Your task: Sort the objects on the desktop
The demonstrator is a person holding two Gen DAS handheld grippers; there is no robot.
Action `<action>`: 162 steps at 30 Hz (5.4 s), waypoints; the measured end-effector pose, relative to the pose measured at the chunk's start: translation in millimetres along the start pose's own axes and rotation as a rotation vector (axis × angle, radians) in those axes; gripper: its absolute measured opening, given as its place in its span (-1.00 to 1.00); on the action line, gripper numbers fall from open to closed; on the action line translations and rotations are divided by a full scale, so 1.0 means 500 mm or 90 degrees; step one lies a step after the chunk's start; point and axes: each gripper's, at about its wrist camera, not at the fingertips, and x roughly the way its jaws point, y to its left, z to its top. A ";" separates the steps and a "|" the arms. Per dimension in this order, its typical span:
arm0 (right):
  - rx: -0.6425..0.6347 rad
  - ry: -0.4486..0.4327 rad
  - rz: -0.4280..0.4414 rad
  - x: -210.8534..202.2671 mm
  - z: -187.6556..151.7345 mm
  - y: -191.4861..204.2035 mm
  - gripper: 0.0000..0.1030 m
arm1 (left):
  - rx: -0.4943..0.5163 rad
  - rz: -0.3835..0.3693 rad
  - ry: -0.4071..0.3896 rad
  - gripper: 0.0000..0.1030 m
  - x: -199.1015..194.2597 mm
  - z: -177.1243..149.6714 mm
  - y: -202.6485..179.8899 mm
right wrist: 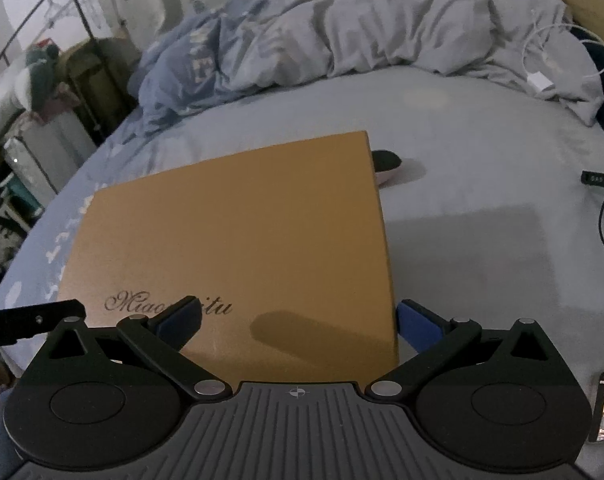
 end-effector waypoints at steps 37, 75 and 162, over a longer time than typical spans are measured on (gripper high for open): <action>-0.057 -0.039 -0.039 0.028 -0.039 0.017 1.00 | 0.092 0.062 -0.027 1.00 0.010 -0.044 -0.040; -0.017 -0.011 0.018 -0.021 -0.078 -0.015 1.00 | 0.050 0.011 -0.017 1.00 -0.026 -0.080 -0.008; -0.041 0.092 0.035 0.065 0.024 -0.025 1.00 | -0.001 0.023 0.089 1.00 0.062 0.022 0.025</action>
